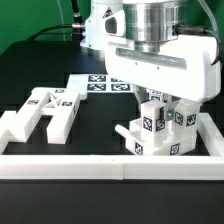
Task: Assemble chair
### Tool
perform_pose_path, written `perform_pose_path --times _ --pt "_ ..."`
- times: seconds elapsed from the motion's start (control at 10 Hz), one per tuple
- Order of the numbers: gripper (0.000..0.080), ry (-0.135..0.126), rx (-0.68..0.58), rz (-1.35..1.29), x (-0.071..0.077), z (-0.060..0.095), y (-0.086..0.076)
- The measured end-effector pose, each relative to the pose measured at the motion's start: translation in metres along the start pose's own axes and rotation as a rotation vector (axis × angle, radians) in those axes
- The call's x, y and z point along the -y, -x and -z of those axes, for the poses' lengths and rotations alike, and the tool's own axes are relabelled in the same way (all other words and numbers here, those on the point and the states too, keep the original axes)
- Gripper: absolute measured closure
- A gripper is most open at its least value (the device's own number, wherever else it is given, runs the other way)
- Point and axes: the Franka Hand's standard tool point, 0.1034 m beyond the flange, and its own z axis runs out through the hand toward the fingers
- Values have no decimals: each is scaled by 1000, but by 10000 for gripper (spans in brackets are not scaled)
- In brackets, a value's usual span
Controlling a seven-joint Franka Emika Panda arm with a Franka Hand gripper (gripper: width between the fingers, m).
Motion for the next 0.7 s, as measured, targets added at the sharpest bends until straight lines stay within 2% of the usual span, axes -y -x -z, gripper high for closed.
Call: perform_pose_path --times 0.1,0.2,0.3,0.4,0.7 --pt "235 1 1 28 0 0 -1" --pt "235 3 2 71 0 0 0" --pt "173 4 1 179 0 1 -1" --pt "157 4 1 275 0 1 -1" --pt "151 7 -1 523 0 1 -1"
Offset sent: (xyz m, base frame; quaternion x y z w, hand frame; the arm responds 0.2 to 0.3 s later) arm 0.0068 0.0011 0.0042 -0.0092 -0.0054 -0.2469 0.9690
